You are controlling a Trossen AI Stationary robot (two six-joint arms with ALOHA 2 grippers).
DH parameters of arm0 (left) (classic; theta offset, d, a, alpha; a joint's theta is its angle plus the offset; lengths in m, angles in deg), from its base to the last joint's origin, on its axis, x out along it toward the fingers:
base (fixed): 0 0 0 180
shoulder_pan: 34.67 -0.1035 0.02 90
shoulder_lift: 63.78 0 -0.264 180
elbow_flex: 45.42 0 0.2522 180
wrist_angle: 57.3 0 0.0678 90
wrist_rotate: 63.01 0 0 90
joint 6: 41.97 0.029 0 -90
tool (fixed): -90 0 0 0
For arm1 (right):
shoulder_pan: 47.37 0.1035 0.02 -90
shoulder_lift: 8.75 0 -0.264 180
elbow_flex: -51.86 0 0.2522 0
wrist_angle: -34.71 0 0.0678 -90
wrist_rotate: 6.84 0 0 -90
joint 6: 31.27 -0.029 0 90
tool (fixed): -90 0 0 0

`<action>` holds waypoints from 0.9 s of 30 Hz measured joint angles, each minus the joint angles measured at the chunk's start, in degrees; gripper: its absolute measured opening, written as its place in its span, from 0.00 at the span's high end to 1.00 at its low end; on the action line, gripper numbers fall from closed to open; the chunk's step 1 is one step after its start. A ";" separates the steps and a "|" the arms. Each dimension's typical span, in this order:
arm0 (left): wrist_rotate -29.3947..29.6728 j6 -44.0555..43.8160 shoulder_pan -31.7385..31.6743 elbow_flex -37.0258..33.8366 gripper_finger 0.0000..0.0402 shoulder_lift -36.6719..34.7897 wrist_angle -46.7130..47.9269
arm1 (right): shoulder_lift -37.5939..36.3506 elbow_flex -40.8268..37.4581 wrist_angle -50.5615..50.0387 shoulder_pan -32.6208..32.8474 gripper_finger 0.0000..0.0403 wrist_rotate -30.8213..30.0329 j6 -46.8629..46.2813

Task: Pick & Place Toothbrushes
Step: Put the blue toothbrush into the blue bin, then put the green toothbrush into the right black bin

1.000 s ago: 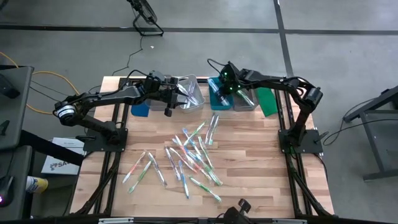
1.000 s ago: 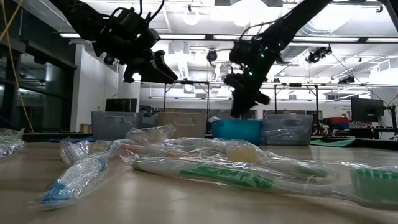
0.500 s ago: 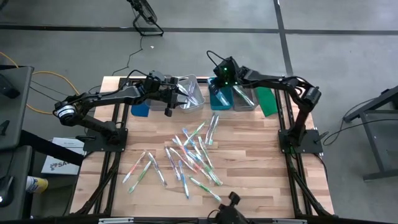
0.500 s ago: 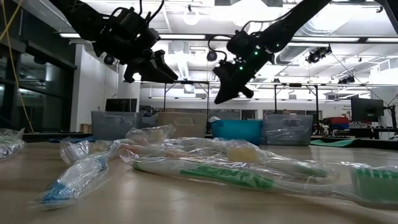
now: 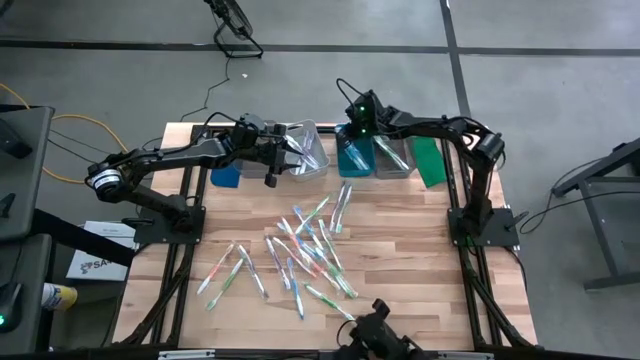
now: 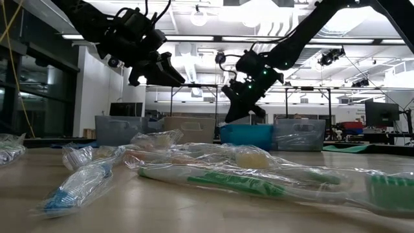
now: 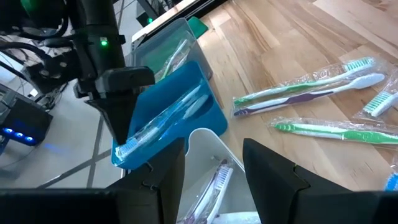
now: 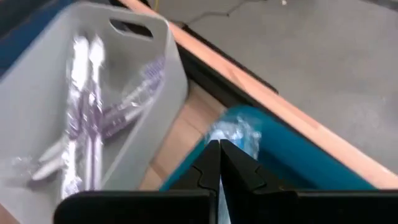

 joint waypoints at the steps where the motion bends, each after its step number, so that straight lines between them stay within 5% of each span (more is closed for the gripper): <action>1: 0.00 0.01 0.00 0.00 0.61 0.00 0.00 | 0.00 0.00 -0.80 -0.15 0.99 0.00 0.02; 17: 0.02 0.99 0.00 0.00 0.61 -0.01 0.02 | -4.11 0.00 -6.27 -0.35 0.99 -4.31 1.48; 27: 0.02 1.06 0.00 0.00 0.61 -0.02 -0.72 | -14.32 0.00 -23.70 2.16 0.99 -0.66 6.20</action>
